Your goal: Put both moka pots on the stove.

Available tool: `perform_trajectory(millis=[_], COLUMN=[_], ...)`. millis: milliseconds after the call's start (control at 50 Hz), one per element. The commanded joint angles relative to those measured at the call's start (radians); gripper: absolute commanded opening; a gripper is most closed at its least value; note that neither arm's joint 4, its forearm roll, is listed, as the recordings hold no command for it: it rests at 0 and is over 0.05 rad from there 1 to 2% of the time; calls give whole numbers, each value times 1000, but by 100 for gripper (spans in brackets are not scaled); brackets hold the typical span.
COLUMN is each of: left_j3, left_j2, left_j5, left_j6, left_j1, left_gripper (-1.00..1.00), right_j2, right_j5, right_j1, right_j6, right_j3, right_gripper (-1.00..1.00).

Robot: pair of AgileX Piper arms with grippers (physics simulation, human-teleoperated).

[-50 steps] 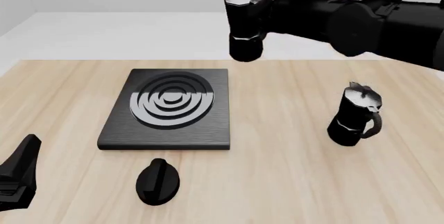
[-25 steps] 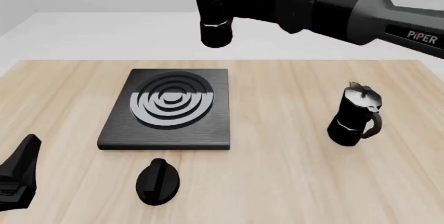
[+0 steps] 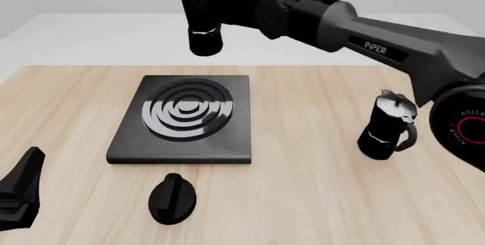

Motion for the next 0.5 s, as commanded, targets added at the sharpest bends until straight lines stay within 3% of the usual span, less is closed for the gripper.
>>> perform_trajectory(millis=[20,500], left_j3=[0,0], left_j2=[0,0], left_j5=[0,0], left_j6=[0,0], left_j1=[0,0], left_gripper=[100,100], right_j2=[50,201], right_j5=[15,87], right_j1=[21,33], right_j6=[38,88], right_j3=[-110,-269], right_gripper=[-100,-100])
